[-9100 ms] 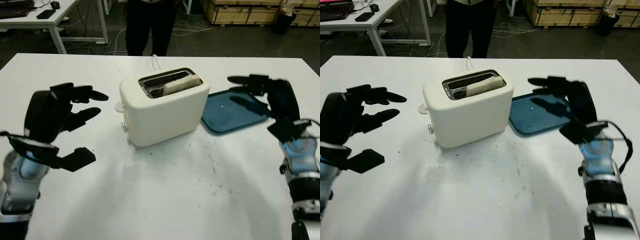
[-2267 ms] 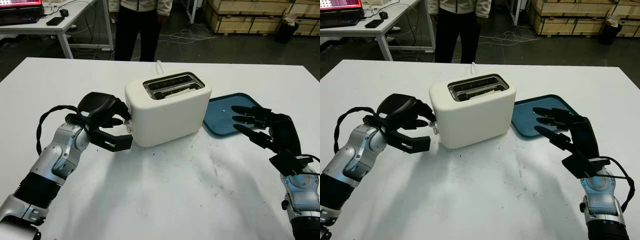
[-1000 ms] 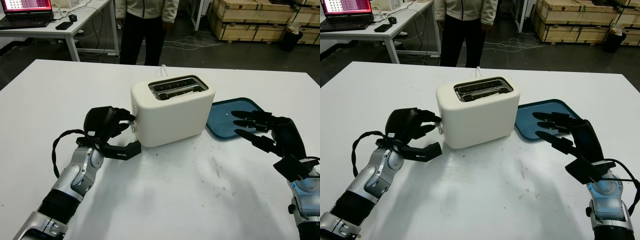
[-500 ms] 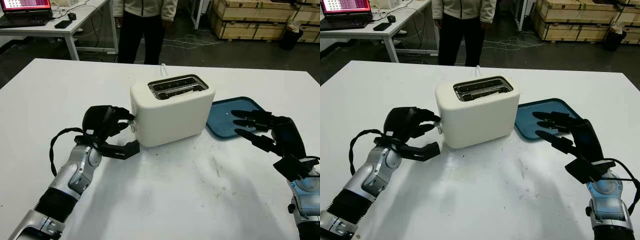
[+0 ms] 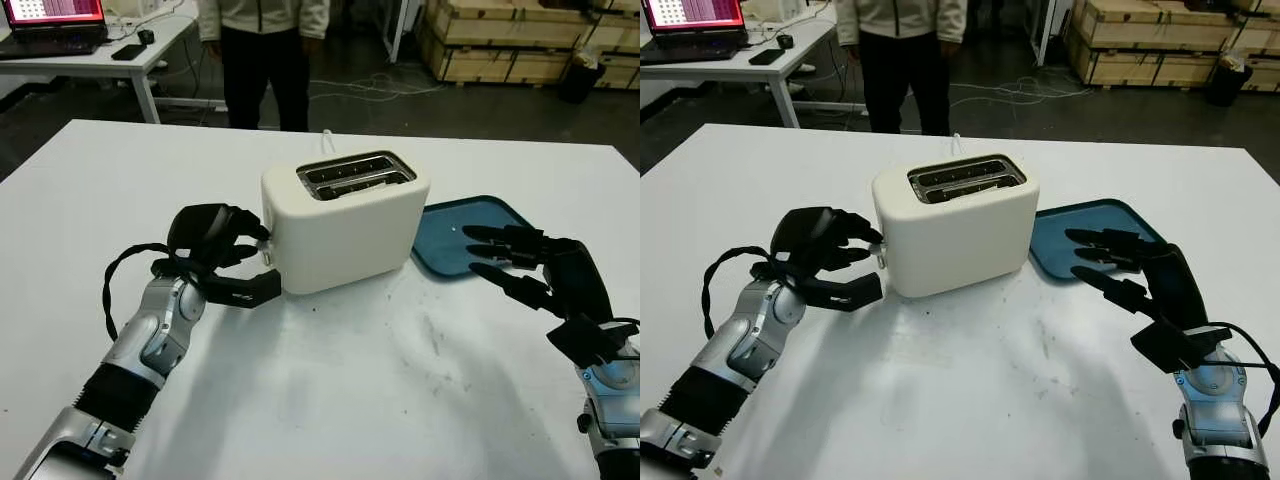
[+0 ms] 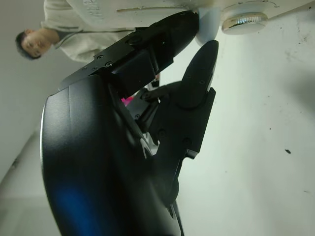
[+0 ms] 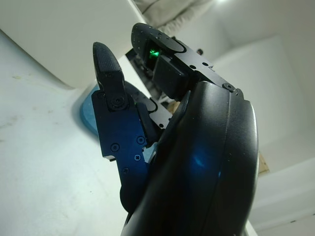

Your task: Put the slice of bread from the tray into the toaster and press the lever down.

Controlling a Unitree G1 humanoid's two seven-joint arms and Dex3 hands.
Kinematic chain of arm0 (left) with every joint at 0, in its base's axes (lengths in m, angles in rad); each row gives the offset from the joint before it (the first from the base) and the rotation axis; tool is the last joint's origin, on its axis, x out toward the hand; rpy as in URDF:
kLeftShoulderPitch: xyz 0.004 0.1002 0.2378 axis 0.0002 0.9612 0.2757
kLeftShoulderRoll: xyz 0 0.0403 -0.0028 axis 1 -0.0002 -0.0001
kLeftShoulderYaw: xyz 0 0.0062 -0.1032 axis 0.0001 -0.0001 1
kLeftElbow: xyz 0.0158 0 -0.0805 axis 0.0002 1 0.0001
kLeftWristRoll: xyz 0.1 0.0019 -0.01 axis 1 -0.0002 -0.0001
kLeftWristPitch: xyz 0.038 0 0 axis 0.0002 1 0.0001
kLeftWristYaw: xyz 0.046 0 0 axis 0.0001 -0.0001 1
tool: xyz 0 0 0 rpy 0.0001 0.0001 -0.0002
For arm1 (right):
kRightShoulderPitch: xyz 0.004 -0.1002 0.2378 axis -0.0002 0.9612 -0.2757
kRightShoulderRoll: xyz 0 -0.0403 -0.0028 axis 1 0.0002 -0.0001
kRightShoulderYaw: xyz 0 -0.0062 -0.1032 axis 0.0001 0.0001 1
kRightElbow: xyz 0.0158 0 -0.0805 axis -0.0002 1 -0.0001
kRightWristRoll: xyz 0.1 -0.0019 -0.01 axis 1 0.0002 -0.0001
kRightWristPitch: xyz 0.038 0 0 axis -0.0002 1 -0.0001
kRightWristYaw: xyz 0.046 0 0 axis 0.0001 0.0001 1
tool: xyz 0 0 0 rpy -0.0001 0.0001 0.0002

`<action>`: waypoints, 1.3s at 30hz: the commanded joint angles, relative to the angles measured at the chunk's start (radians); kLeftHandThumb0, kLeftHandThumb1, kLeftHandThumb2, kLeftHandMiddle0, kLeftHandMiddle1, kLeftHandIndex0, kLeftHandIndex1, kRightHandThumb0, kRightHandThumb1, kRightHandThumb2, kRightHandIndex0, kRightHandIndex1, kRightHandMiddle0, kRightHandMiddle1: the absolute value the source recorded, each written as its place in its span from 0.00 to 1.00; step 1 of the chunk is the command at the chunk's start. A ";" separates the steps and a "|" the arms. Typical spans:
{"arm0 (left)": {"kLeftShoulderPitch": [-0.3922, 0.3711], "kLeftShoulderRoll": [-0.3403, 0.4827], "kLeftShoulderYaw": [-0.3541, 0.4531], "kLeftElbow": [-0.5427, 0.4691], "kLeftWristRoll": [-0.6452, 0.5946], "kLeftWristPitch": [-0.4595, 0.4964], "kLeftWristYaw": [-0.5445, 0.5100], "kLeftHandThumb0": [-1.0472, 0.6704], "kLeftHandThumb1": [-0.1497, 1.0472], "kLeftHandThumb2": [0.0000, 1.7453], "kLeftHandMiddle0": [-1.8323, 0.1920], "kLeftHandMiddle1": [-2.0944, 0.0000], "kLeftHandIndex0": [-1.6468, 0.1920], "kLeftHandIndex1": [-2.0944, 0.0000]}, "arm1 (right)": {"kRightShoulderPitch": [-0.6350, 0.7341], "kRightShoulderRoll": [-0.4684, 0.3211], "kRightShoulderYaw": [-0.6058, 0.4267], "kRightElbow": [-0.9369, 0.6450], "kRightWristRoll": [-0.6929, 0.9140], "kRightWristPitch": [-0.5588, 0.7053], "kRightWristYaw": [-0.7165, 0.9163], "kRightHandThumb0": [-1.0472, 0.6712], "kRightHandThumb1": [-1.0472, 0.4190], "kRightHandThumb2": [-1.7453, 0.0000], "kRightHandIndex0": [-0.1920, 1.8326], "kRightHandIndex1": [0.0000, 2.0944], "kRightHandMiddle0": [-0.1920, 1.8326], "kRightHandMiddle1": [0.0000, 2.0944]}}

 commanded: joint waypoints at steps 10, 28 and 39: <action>0.170 -0.052 -0.128 -0.017 -0.148 -0.046 -0.229 0.42 0.87 0.00 0.49 0.49 0.26 0.98 | -0.072 0.028 0.011 0.052 0.009 -0.007 -0.018 0.42 0.09 0.99 0.59 0.00 0.51 0.00; 0.257 0.171 0.293 -0.435 -0.238 -0.100 -0.127 0.35 0.76 0.00 0.55 0.46 0.32 1.00 | -0.242 -0.007 0.033 0.243 0.014 0.003 0.049 0.37 0.09 1.00 0.59 0.00 0.51 0.00; 0.165 0.249 0.383 -0.415 -0.189 -0.079 -0.181 0.31 0.77 0.00 0.43 0.67 0.31 0.99 | -0.439 -0.142 0.042 0.362 -0.005 -0.025 0.106 0.29 0.11 1.00 0.61 0.01 0.53 0.01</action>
